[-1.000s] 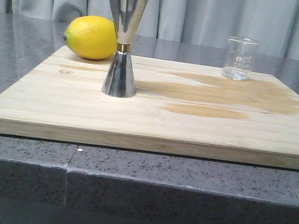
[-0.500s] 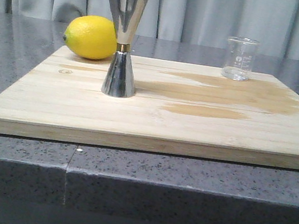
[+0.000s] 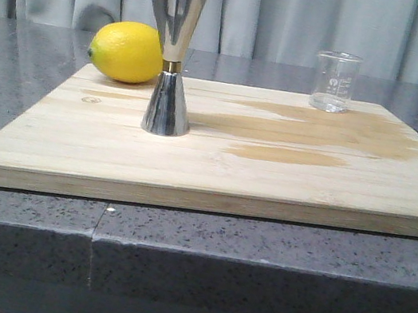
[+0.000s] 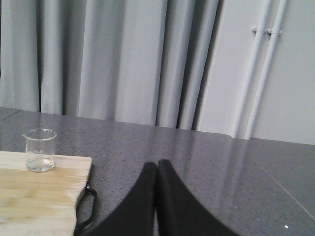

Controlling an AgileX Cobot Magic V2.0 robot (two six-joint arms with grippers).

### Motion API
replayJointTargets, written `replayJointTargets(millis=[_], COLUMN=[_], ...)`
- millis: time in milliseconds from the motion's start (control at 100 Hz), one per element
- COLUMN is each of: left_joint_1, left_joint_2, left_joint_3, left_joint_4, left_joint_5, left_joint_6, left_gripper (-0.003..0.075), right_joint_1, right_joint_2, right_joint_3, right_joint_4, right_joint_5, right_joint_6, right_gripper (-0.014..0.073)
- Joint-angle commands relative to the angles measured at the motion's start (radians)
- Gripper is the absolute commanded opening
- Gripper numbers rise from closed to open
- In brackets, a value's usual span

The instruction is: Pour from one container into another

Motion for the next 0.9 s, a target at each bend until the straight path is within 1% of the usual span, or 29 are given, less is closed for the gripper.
replayJointTargets(millis=[0, 290, 340, 440, 530, 730, 770, 810, 890], left_joint_1=[0.002, 0.002, 0.002, 0.002, 0.002, 0.002, 0.002, 0.002, 0.002], left_joint_2=[-0.025, -0.025, -0.025, -0.025, -0.025, -0.025, -0.025, -0.025, -0.025], left_joint_3=[0.035, 0.035, 0.035, 0.035, 0.035, 0.035, 0.035, 0.035, 0.035], left_joint_4=[-0.009, -0.009, -0.009, -0.009, -0.009, -0.009, -0.009, -0.009, -0.009], left_joint_5=[-0.074, -0.074, -0.074, -0.074, -0.074, -0.074, -0.074, -0.074, -0.074], left_joint_6=[-0.011, -0.011, -0.011, -0.011, -0.011, -0.011, -0.011, -0.011, -0.011], left_gripper=[-0.0019, -0.0019, -0.0019, -0.0019, -0.0019, -0.0019, -0.0019, -0.0019, -0.0019], right_joint_1=[-0.006, -0.006, -0.006, -0.006, -0.006, -0.006, -0.006, -0.006, -0.006], right_joint_2=[-0.008, -0.008, -0.008, -0.008, -0.011, -0.011, -0.011, -0.011, -0.011], right_joint_3=[-0.025, -0.011, 0.012, 0.081, 0.155, 0.292, 0.308, 0.305, 0.305], right_joint_4=[-0.01, -0.003, 0.063, 0.257, 0.35, 0.37, 0.37, 0.37, 0.37], right_joint_5=[-0.064, -0.064, -0.081, -0.125, -0.172, -0.311, -0.32, -0.289, -0.281], right_joint_6=[-0.006, -0.003, 0.011, 0.019, 0.019, 0.019, 0.019, 0.019, 0.019], right_gripper=[-0.0049, -0.0049, -0.0049, -0.0049, -0.0049, -0.0049, -0.0049, -0.0049, -0.0049])
